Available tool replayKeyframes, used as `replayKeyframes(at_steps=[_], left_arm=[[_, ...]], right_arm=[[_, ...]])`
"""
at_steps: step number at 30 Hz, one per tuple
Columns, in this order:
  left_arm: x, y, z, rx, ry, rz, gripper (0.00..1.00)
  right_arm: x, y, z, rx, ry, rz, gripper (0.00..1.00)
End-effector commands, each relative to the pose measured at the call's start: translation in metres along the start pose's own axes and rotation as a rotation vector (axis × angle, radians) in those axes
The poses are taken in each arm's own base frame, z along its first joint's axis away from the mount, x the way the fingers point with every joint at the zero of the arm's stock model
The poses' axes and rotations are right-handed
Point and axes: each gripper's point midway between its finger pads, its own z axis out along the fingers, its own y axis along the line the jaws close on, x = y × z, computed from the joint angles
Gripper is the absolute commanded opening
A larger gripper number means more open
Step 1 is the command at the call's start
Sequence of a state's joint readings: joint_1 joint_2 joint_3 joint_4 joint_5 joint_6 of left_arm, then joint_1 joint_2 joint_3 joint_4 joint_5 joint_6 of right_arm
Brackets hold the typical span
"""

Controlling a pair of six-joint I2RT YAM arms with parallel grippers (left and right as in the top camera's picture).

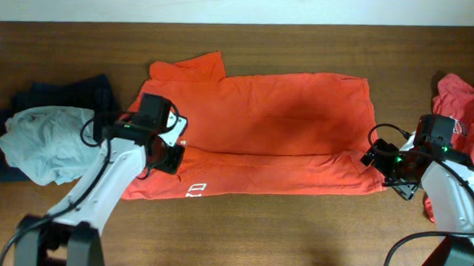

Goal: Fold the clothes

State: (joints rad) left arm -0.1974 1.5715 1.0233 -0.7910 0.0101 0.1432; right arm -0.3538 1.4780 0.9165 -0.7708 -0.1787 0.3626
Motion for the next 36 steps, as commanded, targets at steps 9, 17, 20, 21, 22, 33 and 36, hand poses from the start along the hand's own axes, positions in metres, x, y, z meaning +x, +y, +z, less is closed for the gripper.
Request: replayKeyframes(at_steps=[9,17,20,21,22,33,36], left_arm=[[0.013,-0.037,0.034,0.010,0.129,0.330,0.46],[0.023,-0.033,0.055,-0.044,0.211,0.357,0.32],[0.019,-0.033,0.055,-0.050,0.193,0.356,0.17],[0.018,-0.033,0.055,-0.050,0.192,0.356,0.10],[0.017,-0.033,0.054,-0.050,0.190,0.354,0.06],[-0.019,-0.023,0.021,-0.115,0.152,0.335,0.00],[-0.037,-0.014,0.021,-0.173,0.087,0.334,0.01]], right_arm=[[-0.005,0.003,-0.005,-0.015,-0.019,-0.009,0.95],[-0.005,0.002,-0.005,-0.015,-0.019,-0.009,0.95],[-0.005,0.002,-0.005,-0.015,-0.019,-0.009,0.95],[-0.005,0.002,-0.005,-0.015,-0.019,-0.009,0.95],[-0.005,0.002,-0.005,-0.015,-0.019,-0.009,0.95],[-0.005,0.002,-0.005,-0.015,-0.019,-0.009,0.95],[-0.005,0.002,-0.005,-0.015,-0.019,-0.009,0.95]])
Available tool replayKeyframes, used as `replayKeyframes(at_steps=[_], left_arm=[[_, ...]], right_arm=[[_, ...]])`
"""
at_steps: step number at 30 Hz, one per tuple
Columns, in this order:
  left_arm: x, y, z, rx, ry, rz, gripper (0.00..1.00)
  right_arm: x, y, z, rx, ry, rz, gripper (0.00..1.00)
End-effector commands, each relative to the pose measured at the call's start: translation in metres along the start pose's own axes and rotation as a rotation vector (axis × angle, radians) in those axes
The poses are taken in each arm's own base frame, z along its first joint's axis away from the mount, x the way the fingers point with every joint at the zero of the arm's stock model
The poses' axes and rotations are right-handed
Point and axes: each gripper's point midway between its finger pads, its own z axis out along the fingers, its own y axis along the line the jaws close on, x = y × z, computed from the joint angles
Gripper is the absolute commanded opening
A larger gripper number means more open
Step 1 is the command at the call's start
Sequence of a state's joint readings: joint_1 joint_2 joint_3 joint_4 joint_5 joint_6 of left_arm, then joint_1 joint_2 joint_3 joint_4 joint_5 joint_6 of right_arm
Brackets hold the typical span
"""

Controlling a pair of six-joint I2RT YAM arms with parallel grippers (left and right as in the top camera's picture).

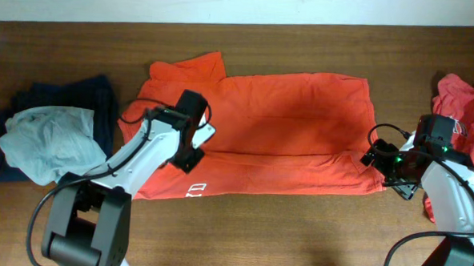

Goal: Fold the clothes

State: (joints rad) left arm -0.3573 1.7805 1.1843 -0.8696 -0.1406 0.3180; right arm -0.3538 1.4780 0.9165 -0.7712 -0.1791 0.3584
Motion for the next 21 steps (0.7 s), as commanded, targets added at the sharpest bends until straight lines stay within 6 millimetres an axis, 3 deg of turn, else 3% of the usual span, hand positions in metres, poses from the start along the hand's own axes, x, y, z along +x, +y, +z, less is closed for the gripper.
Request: replayKeyframes(at_steps=[1,9,10,13,14,17,21], left_arm=[[-0.019,0.019,-0.005,-0.091,-0.061,0.000,0.01],[-0.053,0.031,0.012,-0.151,-0.152,0.066,0.04],[-0.055,0.035,0.014,-0.172,-0.154,0.062,0.12],[-0.064,0.046,0.013,-0.234,-0.181,0.046,0.87],[-0.065,0.050,0.012,-0.251,-0.186,0.038,0.99],[-0.059,0.065,0.002,-0.321,-0.156,-0.086,0.99],[-0.045,0.055,-0.011,-0.247,-0.093,-0.212,0.99]], right_arm=[[-0.005,0.002,-0.005,-0.015,-0.019,-0.005,0.95],[-0.005,0.002,-0.005,-0.015,-0.019,-0.005,0.95],[-0.005,0.002,-0.005,-0.015,-0.019,-0.005,0.95],[-0.005,0.002,-0.005,-0.015,-0.019,-0.005,0.95],[-0.005,0.002,-0.005,-0.015,-0.019,-0.005,0.95],[-0.005,0.002,-0.005,-0.015,-0.019,-0.005,0.95],[-0.005,0.002,-0.005,-0.015,-0.019,-0.005,0.95]])
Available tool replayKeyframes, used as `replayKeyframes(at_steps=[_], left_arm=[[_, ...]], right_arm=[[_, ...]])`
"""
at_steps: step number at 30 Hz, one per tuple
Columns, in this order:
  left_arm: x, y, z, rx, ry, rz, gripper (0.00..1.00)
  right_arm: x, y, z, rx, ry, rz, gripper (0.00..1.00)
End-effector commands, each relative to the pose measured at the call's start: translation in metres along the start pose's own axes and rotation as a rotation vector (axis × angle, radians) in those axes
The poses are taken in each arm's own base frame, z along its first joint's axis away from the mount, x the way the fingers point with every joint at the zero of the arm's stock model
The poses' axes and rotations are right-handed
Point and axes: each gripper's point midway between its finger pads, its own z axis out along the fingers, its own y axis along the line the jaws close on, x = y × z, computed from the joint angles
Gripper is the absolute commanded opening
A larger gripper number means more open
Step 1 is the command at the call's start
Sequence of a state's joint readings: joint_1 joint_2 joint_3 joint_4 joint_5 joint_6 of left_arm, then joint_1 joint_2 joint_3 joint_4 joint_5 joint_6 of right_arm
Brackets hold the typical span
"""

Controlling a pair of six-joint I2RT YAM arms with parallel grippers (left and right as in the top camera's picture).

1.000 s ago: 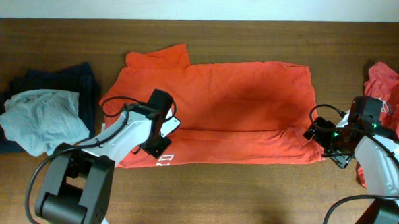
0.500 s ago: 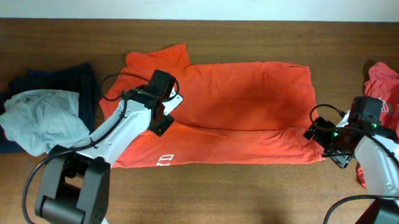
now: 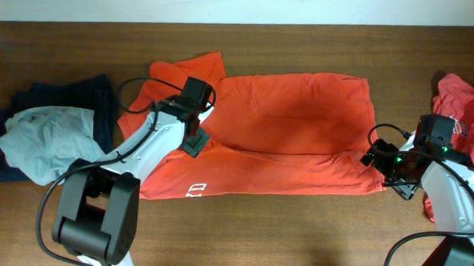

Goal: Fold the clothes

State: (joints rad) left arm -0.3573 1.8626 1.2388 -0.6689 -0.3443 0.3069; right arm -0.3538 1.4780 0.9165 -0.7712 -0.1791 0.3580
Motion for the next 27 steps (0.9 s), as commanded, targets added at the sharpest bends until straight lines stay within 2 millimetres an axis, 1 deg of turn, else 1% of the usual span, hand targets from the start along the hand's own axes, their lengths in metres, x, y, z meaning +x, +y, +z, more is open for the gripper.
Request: replayKeyframes(at_steps=[1,2,3,4,5,6,9,10,11,12,14,17,18,19,21,24,27], left_arm=[[0.007,-0.001,-0.020,0.053,0.070,-0.177,0.99],[0.013,-0.008,-0.021,0.085,0.093,-0.180,0.97],[0.018,-0.014,-0.021,0.114,0.114,-0.185,0.92],[0.023,-0.020,-0.020,0.136,0.136,-0.193,0.89],[0.026,-0.023,-0.020,0.151,0.145,-0.192,0.89],[0.030,-0.027,-0.018,0.162,0.160,-0.188,0.81],[0.042,-0.033,-0.013,0.169,0.194,-0.179,0.70],[0.047,-0.035,-0.011,0.171,0.205,-0.176,0.64],[0.050,-0.035,-0.009,0.168,0.212,-0.175,0.60],[0.052,-0.035,-0.007,0.160,0.216,-0.175,0.59],[0.053,-0.031,-0.002,0.135,0.208,-0.178,0.58],[0.050,-0.029,0.005,0.119,0.178,-0.158,0.51],[0.050,-0.030,0.007,0.118,0.170,-0.146,0.48],[0.051,-0.028,0.009,0.104,0.168,-0.138,0.42],[0.052,-0.021,0.011,0.057,0.169,-0.138,0.32],[0.051,-0.003,0.011,-0.044,0.170,-0.136,0.25],[0.047,0.012,0.008,-0.116,0.159,-0.142,0.21]], right_arm=[[-0.005,0.002,-0.005,-0.015,-0.019,-0.004,0.95],[-0.005,0.002,-0.005,-0.015,-0.019,-0.004,0.95],[-0.005,0.002,-0.005,-0.015,-0.019,-0.004,0.95],[-0.005,0.002,-0.005,-0.015,-0.019,-0.004,0.95],[-0.005,0.002,-0.005,-0.015,-0.019,-0.004,0.95],[-0.005,0.002,-0.005,-0.015,-0.019,-0.005,0.95],[-0.005,0.002,-0.005,-0.015,-0.019,-0.008,0.95],[-0.005,0.002,-0.005,-0.015,-0.019,-0.008,0.95],[-0.005,0.002,-0.005,-0.015,-0.019,-0.008,0.95],[-0.005,0.002,-0.005,-0.015,-0.019,-0.008,0.95],[-0.005,0.002,-0.005,-0.015,-0.019,-0.008,0.95],[-0.005,0.002,-0.005,-0.015,-0.019,-0.008,0.95],[-0.005,0.002,-0.005,-0.015,-0.019,-0.008,0.95],[-0.005,0.002,-0.005,-0.015,-0.019,-0.008,0.95],[-0.005,0.002,-0.005,-0.015,-0.019,-0.008,0.95],[-0.005,0.002,-0.005,-0.015,-0.019,-0.008,0.95],[-0.005,0.002,-0.005,-0.015,-0.019,-0.008,0.95]])
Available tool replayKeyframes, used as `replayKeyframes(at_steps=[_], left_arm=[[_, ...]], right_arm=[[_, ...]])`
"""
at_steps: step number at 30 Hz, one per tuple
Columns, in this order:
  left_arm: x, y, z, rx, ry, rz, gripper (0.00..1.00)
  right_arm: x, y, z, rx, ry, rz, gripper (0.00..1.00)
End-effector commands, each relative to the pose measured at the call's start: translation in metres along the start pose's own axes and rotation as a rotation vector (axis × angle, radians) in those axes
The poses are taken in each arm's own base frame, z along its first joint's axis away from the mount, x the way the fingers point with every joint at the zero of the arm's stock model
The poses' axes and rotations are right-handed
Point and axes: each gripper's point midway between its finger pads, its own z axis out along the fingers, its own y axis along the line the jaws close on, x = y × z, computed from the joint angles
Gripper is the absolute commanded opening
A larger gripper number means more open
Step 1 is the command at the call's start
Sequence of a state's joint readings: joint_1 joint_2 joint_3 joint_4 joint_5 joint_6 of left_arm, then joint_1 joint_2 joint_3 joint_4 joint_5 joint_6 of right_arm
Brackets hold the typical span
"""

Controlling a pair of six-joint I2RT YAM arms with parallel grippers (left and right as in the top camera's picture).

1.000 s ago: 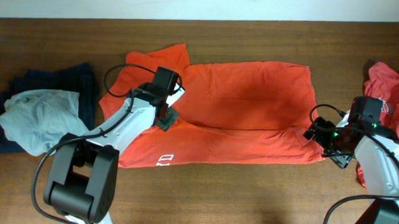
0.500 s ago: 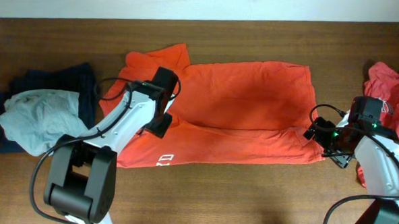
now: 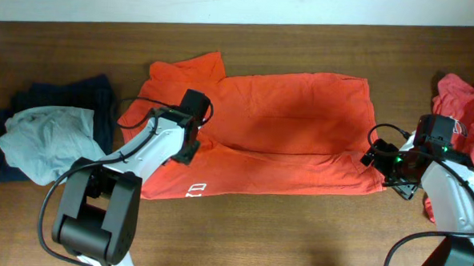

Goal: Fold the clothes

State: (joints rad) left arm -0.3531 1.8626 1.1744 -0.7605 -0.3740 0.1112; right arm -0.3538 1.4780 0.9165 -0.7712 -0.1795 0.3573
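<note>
An orange shirt (image 3: 290,111) lies spread flat across the middle of the table, its collar end to the left. Its near strip is folded up along a crease, and white print shows at the lower left. My left gripper (image 3: 186,152) rests on the shirt's left part just below the crease; its jaws are hidden by the wrist. My right gripper (image 3: 374,155) sits at the shirt's right edge near the lower corner, with its fingers too small to read.
A pale grey garment on dark navy clothes (image 3: 48,141) is piled at the left of the wooden table (image 3: 296,240). A red garment (image 3: 463,103) lies bunched at the right edge, behind the right arm.
My left gripper has shifted slightly toward the near side and left on the shirt. The shirt's left hem looks a little flatter. The right arm has not moved.
My left gripper first stood at the shirt's left edge by the sleeve. It was then further right on the shirt, then higher near the crease, and now sits just below it. My right gripper stayed at the right corner throughout.
</note>
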Motion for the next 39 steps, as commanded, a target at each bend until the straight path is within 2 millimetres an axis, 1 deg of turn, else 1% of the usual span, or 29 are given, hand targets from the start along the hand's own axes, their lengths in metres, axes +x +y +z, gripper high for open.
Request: replayKeyframes(at_steps=[1,3,8,11,13,14,15,17,20,22,23,24,26,27,30,34,39], left_arm=[[-0.008,0.031,-0.003,-0.149,-0.017,-0.008,0.19],[-0.018,0.039,-0.005,-0.187,-0.054,-0.005,0.18],[-0.060,0.052,-0.012,-0.229,-0.221,-0.014,0.17],[-0.077,0.061,-0.016,-0.245,-0.294,-0.057,0.19],[-0.084,0.064,-0.017,-0.235,-0.327,-0.077,0.27],[-0.086,0.067,-0.017,-0.226,-0.341,-0.088,0.34],[-0.087,0.069,-0.016,-0.223,-0.346,-0.098,0.39],[-0.085,0.078,-0.013,-0.229,-0.341,-0.119,0.53],[-0.072,0.082,-0.013,-0.218,-0.288,-0.118,0.54],[-0.066,0.069,-0.021,-0.146,-0.262,-0.083,0.53],[-0.063,0.057,-0.028,-0.079,-0.257,-0.055,0.53],[-0.061,0.035,-0.043,0.028,-0.265,-0.028,0.53],[-0.056,0.019,-0.055,0.106,-0.269,-0.058,0.54],[-0.053,0.013,-0.057,0.131,-0.259,-0.078,0.54],[-0.043,0.002,-0.053,0.156,-0.205,-0.134,0.54],[-0.029,-0.002,-0.041,0.153,-0.159,-0.158,0.52],[-0.021,-0.007,-0.030,0.154,-0.143,-0.162,0.52]], right_arm=[[-0.005,0.002,-0.005,-0.014,-0.020,-0.007,0.95],[-0.005,0.002,-0.005,-0.014,-0.020,-0.007,0.95],[-0.005,0.002,-0.005,-0.015,-0.019,-0.007,0.95],[-0.005,0.002,-0.005,-0.015,-0.019,-0.007,0.95],[-0.005,0.002,-0.005,-0.015,-0.018,-0.007,0.95],[-0.005,0.003,-0.005,-0.017,-0.017,-0.007,0.95],[-0.005,0.003,-0.005,-0.018,-0.016,-0.007,0.95],[-0.004,0.004,-0.005,-0.025,-0.014,-0.007,0.95],[-0.004,0.005,-0.005,-0.028,-0.013,-0.007,0.95],[-0.004,0.005,-0.005,-0.028,-0.013,-0.007,0.95],[-0.004,0.005,-0.005,-0.028,-0.014,-0.007,0.95],[-0.004,0.005,-0.005,-0.028,-0.014,-0.007,0.95],[-0.004,0.005,-0.005,-0.028,-0.015,-0.008,0.95],[-0.004,0.005,-0.005,-0.028,-0.015,-0.008,0.95],[-0.004,0.005,-0.005,-0.028,-0.015,-0.007,0.95],[-0.004,0.005,-0.005,-0.028,-0.014,-0.008,0.95],[-0.004,0.005,-0.005,-0.028,-0.014,-0.007,0.95]])
